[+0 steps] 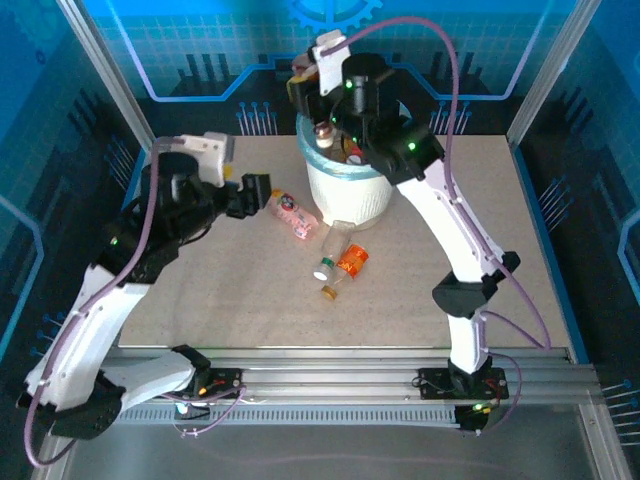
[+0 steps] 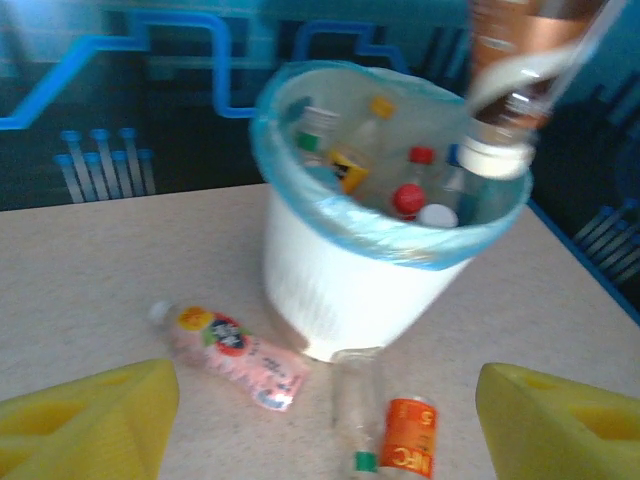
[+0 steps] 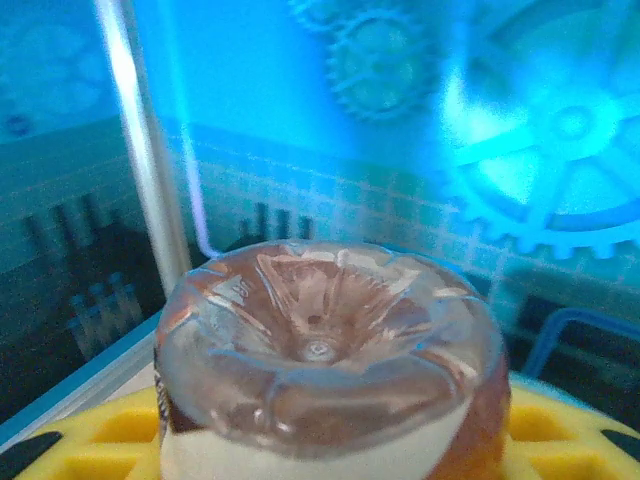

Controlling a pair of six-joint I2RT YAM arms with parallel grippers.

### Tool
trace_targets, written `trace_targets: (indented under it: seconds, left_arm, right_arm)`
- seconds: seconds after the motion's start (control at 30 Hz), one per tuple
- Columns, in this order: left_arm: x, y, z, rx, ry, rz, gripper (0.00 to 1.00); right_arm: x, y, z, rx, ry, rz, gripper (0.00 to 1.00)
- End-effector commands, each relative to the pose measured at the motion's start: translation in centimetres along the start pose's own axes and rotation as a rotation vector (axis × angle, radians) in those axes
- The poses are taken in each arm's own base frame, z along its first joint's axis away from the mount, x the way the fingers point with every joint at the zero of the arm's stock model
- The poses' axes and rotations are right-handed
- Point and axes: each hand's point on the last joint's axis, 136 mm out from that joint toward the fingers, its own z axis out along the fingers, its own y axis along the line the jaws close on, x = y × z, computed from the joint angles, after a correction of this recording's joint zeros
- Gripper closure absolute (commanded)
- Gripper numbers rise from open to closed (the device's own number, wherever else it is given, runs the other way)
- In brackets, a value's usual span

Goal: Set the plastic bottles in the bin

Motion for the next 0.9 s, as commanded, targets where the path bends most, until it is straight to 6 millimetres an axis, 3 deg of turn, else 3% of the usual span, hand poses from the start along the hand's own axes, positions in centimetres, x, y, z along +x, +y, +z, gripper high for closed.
trace_targets:
  seconds: [0.0,0.1,0.27,0.53,0.87]
  left_arm:
    - [-0.6,-3.3,0.8,0.163,0.041,0.006,0.21]
    - [-0.4,-4.5,2.0,0.201,0.081,0.019,0.21]
    - [0.6,-5.4,4.0,0.221,0.138,0.04,0.2]
    - [1.3,-5.3,5.2,0.206,0.145,0.049,0.2]
    - [1.2,-4.4,4.6,0.165,0.12,0.063,0.19]
  right_arm:
    - [2.2,-3.2,4.3,0.079,0.013,-0.011,0.53]
    - [4.8,-6.3,6.8,0.121,0.061,0.003,0.52]
    - [8.9,-8.7,8.8,0.144,0.162,0.027,0.49]
    - [11.2,-7.7,9.1,0.075,0.223,0.032,0.32]
    - [13.8,-8.0,9.3,0.086,0.295,0.024,0.41]
